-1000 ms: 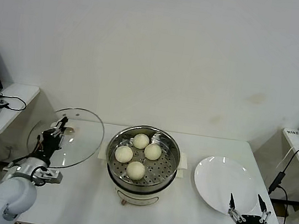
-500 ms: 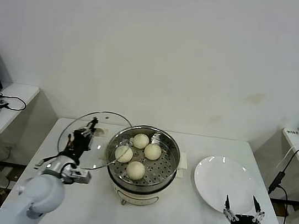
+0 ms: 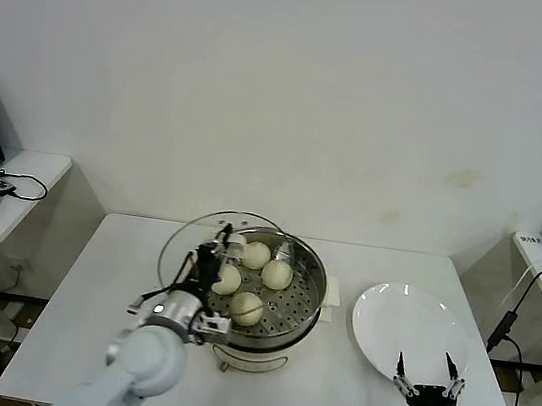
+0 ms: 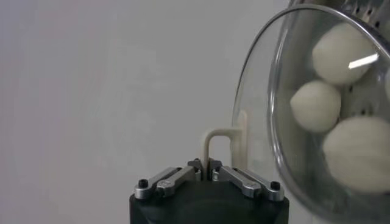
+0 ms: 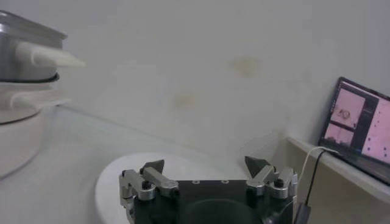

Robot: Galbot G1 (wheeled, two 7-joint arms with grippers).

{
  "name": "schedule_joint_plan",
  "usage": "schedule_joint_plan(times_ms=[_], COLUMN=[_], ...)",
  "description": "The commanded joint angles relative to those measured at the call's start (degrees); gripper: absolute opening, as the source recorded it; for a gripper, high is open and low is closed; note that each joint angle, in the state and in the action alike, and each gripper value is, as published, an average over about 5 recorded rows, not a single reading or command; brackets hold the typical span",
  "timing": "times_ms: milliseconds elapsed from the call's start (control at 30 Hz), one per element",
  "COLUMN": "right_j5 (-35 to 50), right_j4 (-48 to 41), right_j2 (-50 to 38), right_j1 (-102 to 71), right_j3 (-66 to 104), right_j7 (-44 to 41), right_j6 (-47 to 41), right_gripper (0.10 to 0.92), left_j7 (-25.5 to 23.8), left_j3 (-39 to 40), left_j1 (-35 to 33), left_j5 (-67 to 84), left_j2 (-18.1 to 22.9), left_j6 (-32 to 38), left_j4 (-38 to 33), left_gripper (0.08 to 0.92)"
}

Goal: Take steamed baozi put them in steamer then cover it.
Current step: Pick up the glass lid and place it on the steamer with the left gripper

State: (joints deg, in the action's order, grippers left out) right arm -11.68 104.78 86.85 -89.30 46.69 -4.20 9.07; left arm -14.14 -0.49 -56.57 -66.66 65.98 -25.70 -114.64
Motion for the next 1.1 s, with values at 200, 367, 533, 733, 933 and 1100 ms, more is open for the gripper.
schedule_joint_plan(times_ms=[200, 367, 533, 733, 933, 1100], right_j5=[-2.7, -2.9, -3.1, -3.5, -3.7, -3.8], right_j4=[-1.6, -1.7, -1.8, -1.6, -1.6, -1.6], right_j2=[0.4, 0.4, 0.5, 0.6, 0.5, 0.5], right_j1=[0.7, 0.5, 0.5, 0.2, -0.1, -0.1], right_j3=[-0.9, -1.1, -1.5, -1.9, -1.9, -2.1], right_j7=[0.7, 0.6, 0.6, 0.6, 0.6, 0.5], right_j6=[-0.1, -0.1, 0.0, -0.1, -0.1, -0.1], right_gripper=[0.823, 0.823, 0.823, 0.823, 0.823, 0.823], left_j7=[-5.3, -5.7, -5.6, -5.5, -5.5, -5.5], left_j3=[6.9, 6.5, 5.9, 5.2, 4.7, 4.5], left_j1=[2.0, 0.9, 0.0, -0.2, -0.7, -0.7], left_j5=[-16.1, -17.8, -19.2, -19.9, -20.0, -20.1], left_j2=[13.8, 13.9, 13.9, 14.0, 14.2, 14.6], left_j6=[-1.4, -0.9, -0.4, 0.0, 0.1, 0.2], left_j4=[4.0, 4.6, 5.0, 5.7, 6.3, 6.6], left_gripper=[0.13, 0.13, 0.13, 0.13, 0.13, 0.13])
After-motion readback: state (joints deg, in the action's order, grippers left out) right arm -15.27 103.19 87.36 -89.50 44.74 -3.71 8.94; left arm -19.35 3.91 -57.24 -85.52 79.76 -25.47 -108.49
